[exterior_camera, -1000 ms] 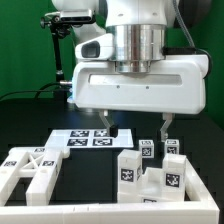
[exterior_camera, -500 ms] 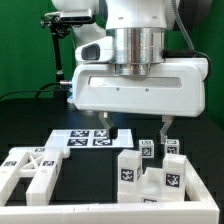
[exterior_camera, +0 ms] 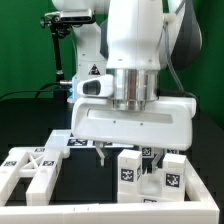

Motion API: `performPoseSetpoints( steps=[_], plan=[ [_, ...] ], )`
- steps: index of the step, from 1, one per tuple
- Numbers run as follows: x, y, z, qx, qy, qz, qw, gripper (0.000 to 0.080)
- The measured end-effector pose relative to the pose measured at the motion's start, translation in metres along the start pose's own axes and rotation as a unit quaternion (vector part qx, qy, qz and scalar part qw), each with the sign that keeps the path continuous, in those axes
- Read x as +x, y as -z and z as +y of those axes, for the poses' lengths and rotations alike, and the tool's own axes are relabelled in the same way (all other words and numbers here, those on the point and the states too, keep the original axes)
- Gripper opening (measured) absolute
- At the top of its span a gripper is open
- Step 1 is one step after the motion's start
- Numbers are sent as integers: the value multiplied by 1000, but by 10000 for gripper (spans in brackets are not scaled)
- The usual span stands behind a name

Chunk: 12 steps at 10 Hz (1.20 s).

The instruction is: Assemble chair

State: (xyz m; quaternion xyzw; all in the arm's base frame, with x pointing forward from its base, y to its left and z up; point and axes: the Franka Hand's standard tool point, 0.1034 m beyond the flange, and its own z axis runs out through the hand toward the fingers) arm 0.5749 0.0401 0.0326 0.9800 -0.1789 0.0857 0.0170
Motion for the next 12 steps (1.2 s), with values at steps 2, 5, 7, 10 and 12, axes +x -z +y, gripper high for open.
performPoseSetpoints(
  steps=[2,5,7,10,12],
  plan=[
    [1,-11,3,-6,1,-2,1000,649],
    [4,-26,4,-12,3,0,1000,649],
    [2,-26,2,-12,5,-1,1000,622],
    [2,-27,3,-13,7,-2,1000,248],
    [2,-26,3,-12,9,-1,1000,36]
  ],
)
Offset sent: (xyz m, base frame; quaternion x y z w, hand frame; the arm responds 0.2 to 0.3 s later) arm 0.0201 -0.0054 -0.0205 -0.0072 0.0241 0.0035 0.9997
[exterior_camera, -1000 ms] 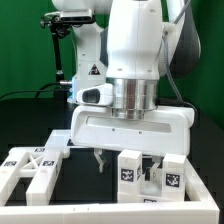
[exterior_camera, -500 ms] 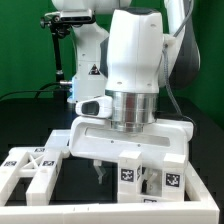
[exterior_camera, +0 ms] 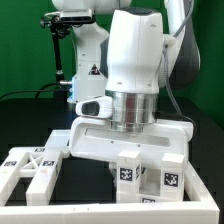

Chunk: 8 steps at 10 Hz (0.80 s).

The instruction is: Assemble chair

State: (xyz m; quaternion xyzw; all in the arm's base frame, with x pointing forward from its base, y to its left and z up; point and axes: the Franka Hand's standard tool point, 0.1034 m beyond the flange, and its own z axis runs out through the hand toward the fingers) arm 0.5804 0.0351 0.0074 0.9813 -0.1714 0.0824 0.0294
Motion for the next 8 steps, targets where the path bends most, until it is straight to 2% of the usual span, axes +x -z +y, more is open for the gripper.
performPoseSetpoints(
  steps=[3,5,6,7,8],
  plan=[
    [1,16,-1,7,28,4,1000,33],
    [6,45,5,13,81,-18,996,33],
    [14,70,19,18,111,-48,992,33],
    [30,82,31,19,109,-67,992,33],
    [33,76,28,18,102,-51,993,33]
  ],
)
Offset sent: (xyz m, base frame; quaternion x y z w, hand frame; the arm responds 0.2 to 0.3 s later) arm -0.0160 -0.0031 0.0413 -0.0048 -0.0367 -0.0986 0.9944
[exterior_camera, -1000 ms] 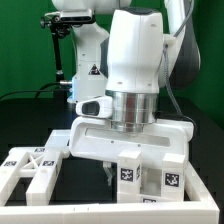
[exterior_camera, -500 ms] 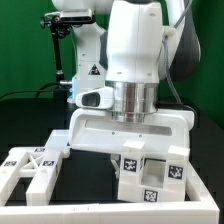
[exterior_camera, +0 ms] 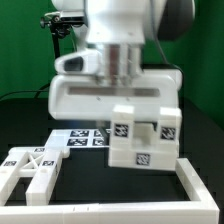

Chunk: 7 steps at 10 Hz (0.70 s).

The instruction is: Assemble chair

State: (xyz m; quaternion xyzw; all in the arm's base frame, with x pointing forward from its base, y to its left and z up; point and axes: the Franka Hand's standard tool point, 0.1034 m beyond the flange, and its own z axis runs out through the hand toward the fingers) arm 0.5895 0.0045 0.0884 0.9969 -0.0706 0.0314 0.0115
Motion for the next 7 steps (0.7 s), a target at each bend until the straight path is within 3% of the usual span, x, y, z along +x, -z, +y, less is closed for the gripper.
performPoseSetpoints(
  steps=[4,6,7],
  plan=[
    [-14,-2,4,1,-3,-140,990,33],
    [-27,2,22,7,72,-225,972,33],
    [-25,5,26,10,78,-275,958,33]
  ],
)
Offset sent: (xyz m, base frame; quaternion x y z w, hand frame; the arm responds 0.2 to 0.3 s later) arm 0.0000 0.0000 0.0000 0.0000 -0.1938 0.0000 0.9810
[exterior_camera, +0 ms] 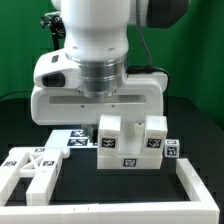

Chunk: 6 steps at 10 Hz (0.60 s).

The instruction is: Assemble chair

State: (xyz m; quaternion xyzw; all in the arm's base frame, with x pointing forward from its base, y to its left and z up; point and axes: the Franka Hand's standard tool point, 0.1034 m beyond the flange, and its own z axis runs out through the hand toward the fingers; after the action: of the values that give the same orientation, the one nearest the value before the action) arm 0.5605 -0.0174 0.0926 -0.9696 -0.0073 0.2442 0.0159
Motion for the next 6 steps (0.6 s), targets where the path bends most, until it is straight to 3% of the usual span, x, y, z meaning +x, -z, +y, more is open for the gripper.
performPoseSetpoints(
  steps=[2,6],
  plan=[
    [4,-5,0,-1,-9,-56,998,33],
    [-7,-24,14,7,-19,-225,974,33]
  ],
)
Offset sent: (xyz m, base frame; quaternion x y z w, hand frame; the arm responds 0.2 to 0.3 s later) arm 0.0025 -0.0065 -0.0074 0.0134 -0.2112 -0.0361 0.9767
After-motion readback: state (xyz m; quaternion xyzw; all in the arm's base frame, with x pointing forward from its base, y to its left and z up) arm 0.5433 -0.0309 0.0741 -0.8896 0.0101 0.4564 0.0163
